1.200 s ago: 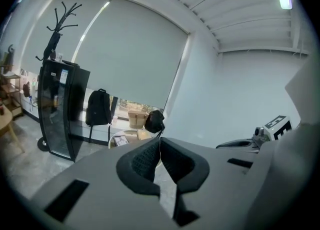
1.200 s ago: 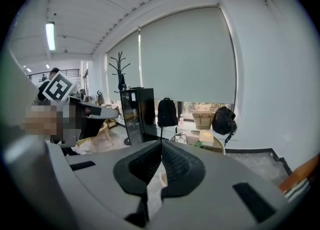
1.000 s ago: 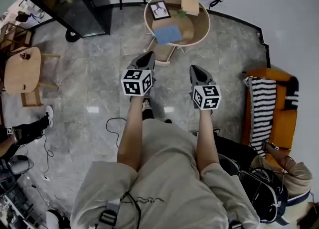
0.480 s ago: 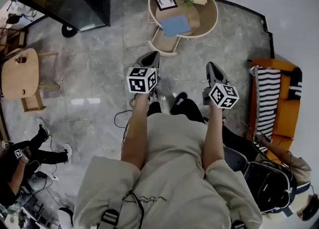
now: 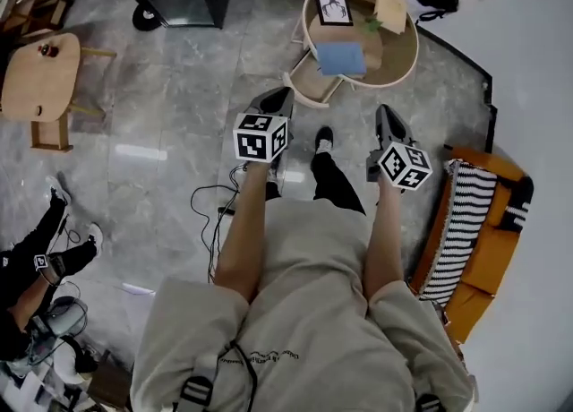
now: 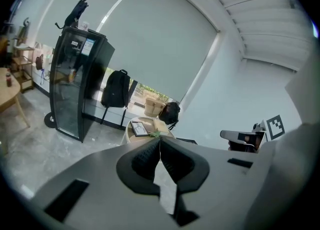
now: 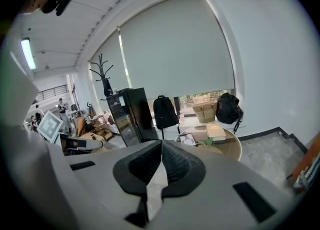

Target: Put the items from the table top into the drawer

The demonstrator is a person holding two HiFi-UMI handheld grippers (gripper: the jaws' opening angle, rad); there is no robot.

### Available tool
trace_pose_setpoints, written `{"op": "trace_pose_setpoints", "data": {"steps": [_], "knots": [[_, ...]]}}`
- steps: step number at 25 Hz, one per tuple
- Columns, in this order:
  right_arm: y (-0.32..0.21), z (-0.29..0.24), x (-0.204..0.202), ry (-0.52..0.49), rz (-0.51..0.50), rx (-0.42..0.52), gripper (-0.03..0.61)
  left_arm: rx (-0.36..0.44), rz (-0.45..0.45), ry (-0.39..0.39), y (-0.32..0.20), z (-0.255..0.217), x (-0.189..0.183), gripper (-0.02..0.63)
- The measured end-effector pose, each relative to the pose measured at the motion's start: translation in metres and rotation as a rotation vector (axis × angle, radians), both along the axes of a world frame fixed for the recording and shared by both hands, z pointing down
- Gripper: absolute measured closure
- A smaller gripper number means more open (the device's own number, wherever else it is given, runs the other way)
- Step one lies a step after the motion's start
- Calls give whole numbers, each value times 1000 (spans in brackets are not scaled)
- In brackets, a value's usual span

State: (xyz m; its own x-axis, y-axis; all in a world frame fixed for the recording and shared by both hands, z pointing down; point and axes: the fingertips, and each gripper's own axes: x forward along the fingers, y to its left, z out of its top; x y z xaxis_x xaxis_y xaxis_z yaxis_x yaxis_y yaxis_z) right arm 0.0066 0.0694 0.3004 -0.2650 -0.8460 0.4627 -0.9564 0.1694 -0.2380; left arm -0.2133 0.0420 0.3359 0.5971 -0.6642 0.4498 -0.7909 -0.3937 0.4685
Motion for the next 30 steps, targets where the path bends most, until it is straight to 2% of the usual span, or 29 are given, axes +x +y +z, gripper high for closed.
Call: {"op": "trace_pose_setpoints", "data": {"steps": [4,9,12,16,19,22,23,25,28,30], "knots": [[-46,4,-5,-51,-88,18,545,-30,-81,-50,-11,5,-9,592],[-81,3,14,-122,-126,35,545,-45,-137,-99,-18,4,9,592],[-105,10,27,-151,-180,30,545,-37,-150,-135,-34,6,36,592],[-133,22,76,-166,-197,7,545,-26,-143,-168,-54,10,94,592],[-153,30,117,-177,-187,-6,545,-48,-156,-137,-69,23,135,592],[-163,43,145,-214,-200,-42,545,-106,-213,-23,-77,41,166,592],[-164,49,151,-233,-217,-56,545,-121,-226,-12,-81,48,173,592],[-161,66,159,-239,-266,-91,545,-146,-219,-39,-86,63,186,592],[-156,97,166,-197,-315,-157,545,-189,-195,-84,-91,85,195,592],[-162,118,164,-178,-330,-188,545,-204,-157,-152,-102,106,195,592]]}}
